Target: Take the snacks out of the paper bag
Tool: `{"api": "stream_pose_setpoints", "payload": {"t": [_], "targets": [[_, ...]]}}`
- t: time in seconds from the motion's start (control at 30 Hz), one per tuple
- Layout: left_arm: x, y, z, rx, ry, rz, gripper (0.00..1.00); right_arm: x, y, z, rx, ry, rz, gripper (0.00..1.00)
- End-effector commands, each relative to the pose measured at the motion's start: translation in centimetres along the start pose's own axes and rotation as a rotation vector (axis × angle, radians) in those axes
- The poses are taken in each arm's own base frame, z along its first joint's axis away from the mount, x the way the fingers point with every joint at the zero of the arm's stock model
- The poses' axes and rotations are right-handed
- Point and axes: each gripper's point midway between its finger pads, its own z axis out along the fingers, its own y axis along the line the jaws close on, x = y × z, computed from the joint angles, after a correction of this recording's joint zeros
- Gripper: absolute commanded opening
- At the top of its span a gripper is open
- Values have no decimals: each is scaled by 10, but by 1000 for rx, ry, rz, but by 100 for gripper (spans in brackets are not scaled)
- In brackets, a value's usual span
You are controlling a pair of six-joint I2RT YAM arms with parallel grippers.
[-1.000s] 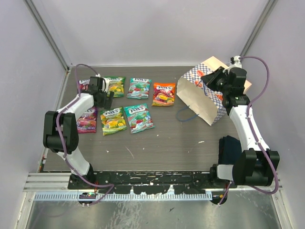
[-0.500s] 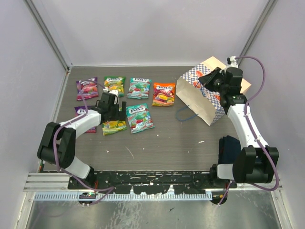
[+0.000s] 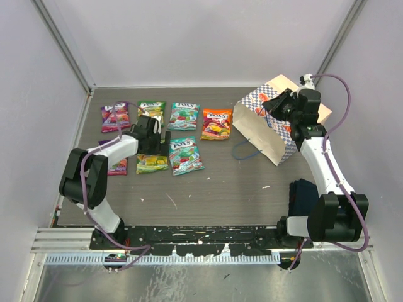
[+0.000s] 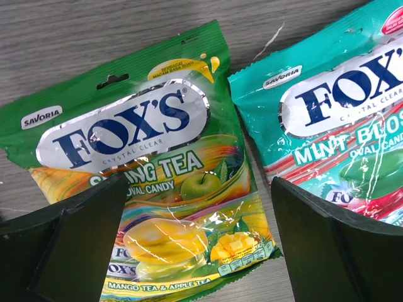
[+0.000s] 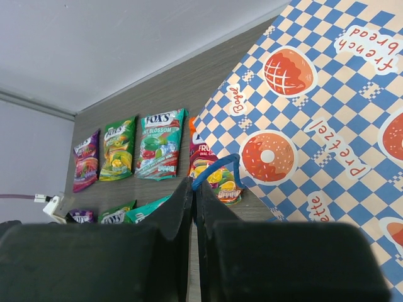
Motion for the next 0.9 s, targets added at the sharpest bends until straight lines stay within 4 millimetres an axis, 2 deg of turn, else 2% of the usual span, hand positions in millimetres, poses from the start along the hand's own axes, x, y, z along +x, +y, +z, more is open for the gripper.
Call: {"api": "stream_pose_setpoints", "payload": {"t": [0.0,0.17,0.6,0.73,0.87], "targets": [[10,2,-2,9,124,108,98,-17,13,-1,-39,-59,-33,1],[16,14,0,-25,159,204,98,-15,12,-1,-40,-55,-31,1],[-4,13,-23,12,104,368,99,-18,15,-2,-47,-60,-32,1],[-21,6,-37,11,49,357,98,-19,17,-2,-51,-61,-31,1],[-47,-20,-64,52,-68,368,98,-22,20,-4,-54,-67,-35,1]]}}
